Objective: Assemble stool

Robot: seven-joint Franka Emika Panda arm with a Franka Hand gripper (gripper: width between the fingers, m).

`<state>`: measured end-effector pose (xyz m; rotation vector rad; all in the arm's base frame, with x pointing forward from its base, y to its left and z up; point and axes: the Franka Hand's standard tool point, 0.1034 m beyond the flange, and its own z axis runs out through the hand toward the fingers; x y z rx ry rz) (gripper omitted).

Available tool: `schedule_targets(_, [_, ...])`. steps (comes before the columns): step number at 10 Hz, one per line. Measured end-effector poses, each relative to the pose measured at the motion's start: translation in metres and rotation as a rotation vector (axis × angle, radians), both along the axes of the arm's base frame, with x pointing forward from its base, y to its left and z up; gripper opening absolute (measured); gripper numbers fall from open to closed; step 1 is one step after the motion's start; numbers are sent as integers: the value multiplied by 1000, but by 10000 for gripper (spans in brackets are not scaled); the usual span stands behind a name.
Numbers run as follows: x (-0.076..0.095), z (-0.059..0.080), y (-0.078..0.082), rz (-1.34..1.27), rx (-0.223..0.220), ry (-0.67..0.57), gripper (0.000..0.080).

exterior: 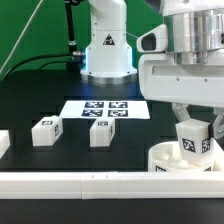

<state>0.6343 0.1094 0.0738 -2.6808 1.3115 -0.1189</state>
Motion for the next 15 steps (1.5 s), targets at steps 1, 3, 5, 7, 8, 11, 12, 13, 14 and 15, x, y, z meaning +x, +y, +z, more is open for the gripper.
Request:
schedule_targets(1, [0, 0, 1, -80, 18, 10, 341])
schedule_targets(3, [-1, 0, 2, -204, 49, 25, 341])
schedule_targets(5, [0, -1, 4, -452, 116, 50, 341])
schedule_targets(7, [4, -1, 4, -769, 221, 78, 341])
schedule_targets(8, [4, -1, 5, -823, 242, 85, 341])
schedule_targets(11, [4, -1, 6, -786, 237, 78, 341])
schedule_targets(12, [3, 0, 7, -735, 229, 81, 511])
schedule_targets(13, [1, 6, 10, -631, 220, 90, 623])
schedule_targets(14, [1, 13, 12, -500, 209, 86, 623])
schedule_targets(15, [1, 22, 15, -341, 200, 75, 642])
